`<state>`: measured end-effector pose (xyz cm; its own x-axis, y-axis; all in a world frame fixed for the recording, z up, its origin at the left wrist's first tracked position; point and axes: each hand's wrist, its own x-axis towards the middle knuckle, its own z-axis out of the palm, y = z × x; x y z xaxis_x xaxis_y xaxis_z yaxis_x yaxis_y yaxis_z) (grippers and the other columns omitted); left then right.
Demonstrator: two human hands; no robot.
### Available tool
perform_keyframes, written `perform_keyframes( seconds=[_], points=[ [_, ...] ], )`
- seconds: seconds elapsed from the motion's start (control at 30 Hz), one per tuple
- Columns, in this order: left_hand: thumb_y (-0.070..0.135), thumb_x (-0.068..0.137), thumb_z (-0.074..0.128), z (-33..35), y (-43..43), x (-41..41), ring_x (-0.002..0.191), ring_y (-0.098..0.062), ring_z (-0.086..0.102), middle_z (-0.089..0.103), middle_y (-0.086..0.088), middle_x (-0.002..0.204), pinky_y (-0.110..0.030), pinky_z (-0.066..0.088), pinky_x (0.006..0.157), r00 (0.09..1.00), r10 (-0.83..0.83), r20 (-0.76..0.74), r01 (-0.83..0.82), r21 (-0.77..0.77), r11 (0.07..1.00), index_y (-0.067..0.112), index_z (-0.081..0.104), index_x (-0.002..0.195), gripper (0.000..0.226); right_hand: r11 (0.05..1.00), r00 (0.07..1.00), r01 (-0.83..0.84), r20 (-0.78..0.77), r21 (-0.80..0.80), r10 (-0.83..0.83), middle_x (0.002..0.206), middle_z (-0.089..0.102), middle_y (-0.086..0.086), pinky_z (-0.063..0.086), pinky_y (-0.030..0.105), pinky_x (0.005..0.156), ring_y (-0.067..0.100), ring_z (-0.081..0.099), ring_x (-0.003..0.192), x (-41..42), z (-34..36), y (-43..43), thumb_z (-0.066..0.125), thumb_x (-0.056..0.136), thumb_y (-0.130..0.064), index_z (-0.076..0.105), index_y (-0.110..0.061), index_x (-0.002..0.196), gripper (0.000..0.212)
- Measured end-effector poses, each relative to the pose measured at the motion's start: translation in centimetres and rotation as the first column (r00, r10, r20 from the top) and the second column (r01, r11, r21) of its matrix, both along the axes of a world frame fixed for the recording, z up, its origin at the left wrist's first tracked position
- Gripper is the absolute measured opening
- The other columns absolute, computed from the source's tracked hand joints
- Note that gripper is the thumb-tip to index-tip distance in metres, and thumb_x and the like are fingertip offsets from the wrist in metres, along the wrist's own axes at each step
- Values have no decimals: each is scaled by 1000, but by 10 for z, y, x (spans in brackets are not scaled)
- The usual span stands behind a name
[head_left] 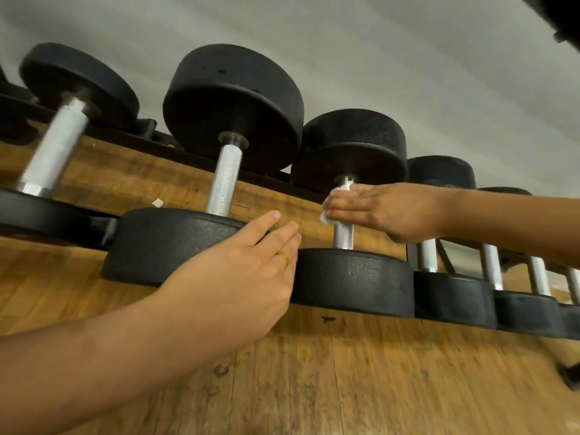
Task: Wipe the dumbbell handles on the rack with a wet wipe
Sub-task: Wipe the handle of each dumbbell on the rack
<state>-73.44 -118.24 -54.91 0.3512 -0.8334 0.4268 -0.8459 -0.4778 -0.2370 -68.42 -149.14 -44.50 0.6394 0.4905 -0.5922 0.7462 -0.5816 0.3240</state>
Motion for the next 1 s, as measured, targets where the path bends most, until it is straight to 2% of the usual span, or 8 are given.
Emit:
perform_keyframes(
  seconds=[0.13, 0.23, 0.33, 0.5, 0.63, 0.8, 0.9, 1.0],
  points=[
    [26, 100, 33, -1, 1, 1, 134, -46, 53, 58, -34, 137, -57, 25, 117, 1000, 1, 7, -1, 2, 1000, -14, 62, 128, 57, 992, 965, -120, -231, 30, 124, 163, 23, -7, 8, 34, 126, 6, 8, 153, -13, -5, 14, 44, 93, -17, 32, -26, 155, 64],
    [28, 100, 38, 0, 0, 0, 135, -46, 52, 57, -34, 137, -58, 24, 117, 1000, 11, 15, -11, 25, 1000, -14, 61, 129, 56, 995, 991, -100, -85, 19, 101, 165, 19, -7, 13, 39, 126, 7, 7, 153, 8, 10, 2, 46, 89, 0, 23, -28, 157, 77],
    [29, 100, 39, 2, 1, -1, 136, -46, 51, 57, -33, 138, -57, 24, 117, 1000, 18, 12, -19, 52, 998, -13, 61, 129, 56, 999, 1000, 13, 22, 36, -13, 167, 14, -3, 16, 40, 126, 11, 3, 154, 17, 15, -5, 50, 92, -1, 17, -27, 159, 79],
    [30, 102, 37, 3, 2, -2, 137, -43, 52, 58, -31, 139, -56, 24, 118, 999, 33, 10, -34, 75, 997, -12, 62, 130, 56, 981, 982, -166, -78, 97, 174, 162, 31, -3, 24, 40, 124, 11, 17, 153, -9, -12, 2, 59, 91, 2, 33, -25, 155, 75],
    [32, 103, 33, 6, 2, -3, 140, -41, 49, 57, -29, 142, -54, 20, 121, 999, 50, 5, -50, 75, 996, -10, 59, 134, 58, 966, 981, -192, 49, 175, 186, 152, 48, 2, 12, 31, 120, 14, 36, 144, 5, 5, 4, 56, 90, -7, 50, -21, 145, 58],
    [33, 103, 34, 15, 2, -5, 141, -38, 49, 56, -26, 144, -52, 21, 121, 995, 91, -31, -85, 178, 980, -8, 59, 136, 59, 938, 968, -224, 173, 265, 183, 128, 65, 6, 54, 38, 96, 23, 58, 120, 0, -3, 14, 62, 88, -15, 66, -16, 128, 41],
    [36, 100, 35, 25, 2, -7, 138, -35, 53, 58, -22, 144, -49, 25, 117, 994, 96, -58, -76, 279, 957, -5, 62, 135, 60, 822, 976, -93, 215, 561, -37, 115, 68, 2, 51, 34, 92, 17, 60, 108, 2, -16, 13, 55, 95, -22, 70, -15, 121, 30],
    [41, 99, 37, 42, 0, 0, 136, -30, 56, 56, -17, 148, -45, 34, 114, 994, 57, -93, -14, 408, 913, 1, 64, 136, 61, 487, 896, 77, 155, 870, -417, 110, 69, -1, 48, 25, 93, 7, 62, 101, -7, -30, 4, 57, 97, -24, 71, -14, 120, 29]
  ],
)
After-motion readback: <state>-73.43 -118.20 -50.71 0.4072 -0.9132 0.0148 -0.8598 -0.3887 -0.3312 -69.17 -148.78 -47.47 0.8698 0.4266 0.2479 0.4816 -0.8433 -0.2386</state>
